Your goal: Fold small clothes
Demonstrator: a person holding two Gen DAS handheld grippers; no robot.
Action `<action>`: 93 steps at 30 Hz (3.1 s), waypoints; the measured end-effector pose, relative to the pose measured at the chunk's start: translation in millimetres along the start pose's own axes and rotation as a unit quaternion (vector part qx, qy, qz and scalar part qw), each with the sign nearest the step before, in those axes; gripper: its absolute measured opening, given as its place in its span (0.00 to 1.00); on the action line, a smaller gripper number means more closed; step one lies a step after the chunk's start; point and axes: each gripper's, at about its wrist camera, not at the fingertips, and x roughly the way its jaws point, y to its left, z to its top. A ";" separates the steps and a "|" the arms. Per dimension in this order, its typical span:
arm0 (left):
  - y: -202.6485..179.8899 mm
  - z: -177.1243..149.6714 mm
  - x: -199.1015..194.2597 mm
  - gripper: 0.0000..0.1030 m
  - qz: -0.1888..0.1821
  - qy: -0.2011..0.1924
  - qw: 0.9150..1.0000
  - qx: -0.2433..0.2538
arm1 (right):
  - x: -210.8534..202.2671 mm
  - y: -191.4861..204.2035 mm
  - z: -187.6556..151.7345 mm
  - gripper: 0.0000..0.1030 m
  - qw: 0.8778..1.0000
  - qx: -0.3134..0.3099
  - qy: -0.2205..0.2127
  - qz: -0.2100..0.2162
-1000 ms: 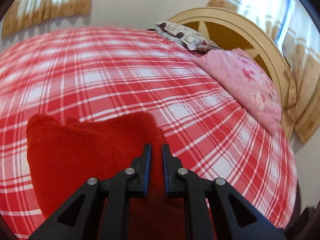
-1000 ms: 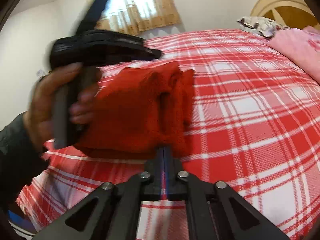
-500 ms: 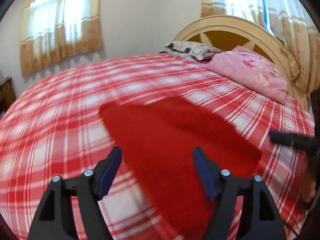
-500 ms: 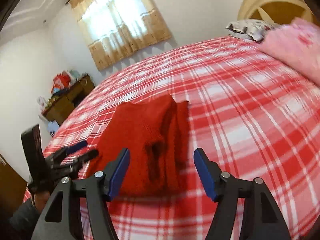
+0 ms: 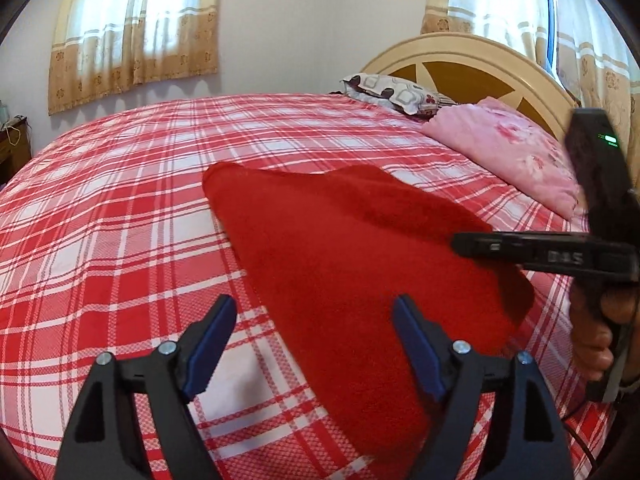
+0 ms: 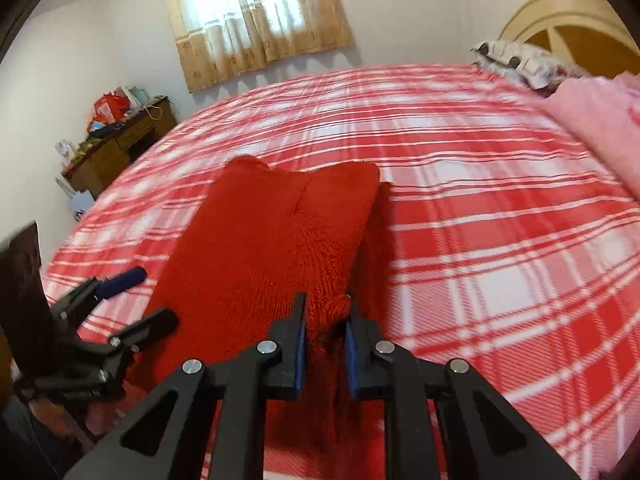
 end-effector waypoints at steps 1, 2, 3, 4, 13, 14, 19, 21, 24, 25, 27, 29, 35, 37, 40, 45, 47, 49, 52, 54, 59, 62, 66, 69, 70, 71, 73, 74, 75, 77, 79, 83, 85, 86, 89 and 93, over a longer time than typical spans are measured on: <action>0.0 -1.1 0.7 0.88 -0.001 0.001 1.000 0.001 | 4.4 -6.4 -0.6 0.15 1.000 0.011 0.007 0.006; -2.4 -2.1 2.3 0.89 -0.001 0.003 1.000 0.005 | 8.5 -8.5 -0.5 0.15 1.000 0.013 0.013 0.014; -6.0 -3.4 5.2 0.91 -0.002 0.008 1.000 0.011 | 12.0 -8.9 1.7 0.16 1.000 0.008 0.015 0.023; -8.9 -4.1 7.9 0.92 -0.002 0.012 1.000 0.016 | 13.9 -9.1 4.2 0.18 1.000 0.004 0.015 0.021; -2.1 5.0 -7.0 0.92 0.031 -0.018 0.999 -0.003 | -4.8 27.2 43.0 0.47 0.997 -0.051 -0.037 0.051; 0.5 7.6 -7.7 0.92 0.039 -0.023 0.999 -0.006 | 1.5 34.7 45.8 0.47 0.995 -0.060 -0.024 0.070; 7.7 9.2 11.7 0.92 0.044 0.004 0.999 -0.028 | 57.2 28.6 47.9 0.47 0.997 -0.044 0.060 0.035; 6.1 4.7 17.9 0.92 0.041 0.015 0.999 -0.031 | 64.4 16.1 41.5 0.45 0.997 -0.036 0.060 0.038; 3.1 1.2 20.2 0.97 0.043 0.024 0.998 -0.028 | 60.4 10.9 34.8 0.45 0.997 -0.046 0.048 0.036; 1.7 -0.1 22.4 0.98 0.044 0.032 0.998 -0.026 | 60.3 9.5 33.9 0.45 0.997 -0.048 0.046 0.035; -0.7 -1.7 26.3 0.99 0.041 0.046 0.998 -0.021 | 59.5 9.4 34.3 0.45 0.997 -0.049 0.047 0.029; -0.3 -2.7 28.3 1.00 0.044 0.050 0.997 -0.025 | 47.8 16.2 36.9 0.45 0.998 -0.044 0.029 0.014; 6.6 -7.3 14.2 1.00 0.041 0.027 0.998 -0.048 | 0.1 38.1 7.1 0.46 0.995 -0.074 0.002 0.072; 10.8 -9.3 13.6 1.00 0.030 0.030 0.997 -0.060 | 7.2 33.2 -7.1 0.46 0.994 -0.081 0.027 0.067; 15.5 -9.8 17.5 1.00 0.016 0.040 0.996 -0.075 | 9.9 22.5 -12.2 0.46 0.994 -0.071 0.020 0.082; 6.4 -9.0 18.2 1.00 0.023 0.042 0.997 -0.062 | -3.3 15.9 0.6 0.46 0.993 -0.054 0.010 0.107; 5.6 -8.9 18.2 1.00 0.019 0.045 0.997 -0.064 | -5.7 6.3 11.0 0.49 0.993 -0.032 0.000 0.112; 5.8 -8.1 17.8 1.00 0.010 0.046 0.997 -0.069 | 0.5 -10.8 25.9 0.56 0.995 0.002 -0.003 0.104; 4.8 -5.5 19.2 1.00 0.006 0.040 0.997 -0.067 | 22.8 -37.8 42.4 0.56 0.994 0.050 0.012 0.093; 4.5 -3.9 23.0 1.00 -0.003 0.042 0.996 -0.073 | 39.3 -51.3 49.5 0.56 0.992 0.078 0.026 0.099; 4.8 -5.3 30.1 1.00 -0.007 0.054 0.996 -0.077 | 70.9 -65.7 61.9 0.56 0.990 0.097 0.040 0.097; 8.6 -7.2 32.6 1.00 -0.016 0.062 0.994 -0.090 | 83.5 -71.7 68.2 0.56 0.988 0.107 0.042 0.100; 8.3 -8.2 35.2 1.00 -0.020 0.068 0.993 -0.094 | 98.6 -77.9 72.3 0.56 0.987 0.110 0.049 0.109; 6.8 -8.6 36.5 1.00 -0.020 0.069 0.993 -0.094 | 101.0 -78.8 69.2 0.56 0.984 0.114 0.052 0.123; 6.1 -8.6 37.1 1.00 -0.019 0.070 0.993 -0.093 | 97.7 -79.4 68.1 0.56 0.984 0.117 0.046 0.123; 5.8 -8.6 37.2 1.00 -0.019 0.070 0.993 -0.094 | 92.2 -79.7 66.7 0.56 0.984 0.121 0.040 0.122; 6.2 -8.3 38.1 1.00 -0.020 0.071 0.993 -0.094 | 75.0 -77.7 60.8 0.56 0.980 0.133 0.037 0.142; 5.9 -8.3 38.5 1.00 -0.020 0.071 0.993 -0.094 | 65.8 -74.2 56.9 0.56 0.978 0.133 0.035 0.158; 5.9 -8.5 38.5 1.00 -0.021 0.071 0.993 -0.095 | 55.4 -67.9 52.0 0.56 0.976 0.127 0.039 0.171; 6.7 -8.3 39.3 1.00 -0.022 0.071 0.993 -0.096 | 33.8 -52.4 39.2 0.56 0.975 0.103 0.044 0.190; 7.0 -8.6 39.8 1.00 -0.023 0.071 0.992 -0.097 | 14.4 -35.6 23.3 0.56 0.980 0.064 0.048 0.184; 9.3 -8.8 39.3 1.00 -0.026 0.070 0.992 -0.100 | 14.3 -20.4 2.7 0.45 0.987 0.032 0.072 0.142; 10.7 -9.4 36.0 1.00 -0.028 0.062 0.992 -0.103 | 16.2 -20.9 1.4 0.26 0.990 0.031 0.070 0.119; 11.3 -9.8 34.5 1.00 -0.027 0.060 0.992 -0.103 | 14.7 -22.5 2.5 0.18 0.989 0.039 0.070 0.128; 8.5 -9.2 25.9 1.00 -0.018 0.042 0.994 -0.097 | -5.2 -23.9 8.0 0.13 0.991 0.042 0.048 0.114; 3.2 -6.7 19.4 1.00 -0.002 0.024 0.996 -0.083 | 12.4 -38.7 -5.2 0.11 0.990 0.059 0.091 0.093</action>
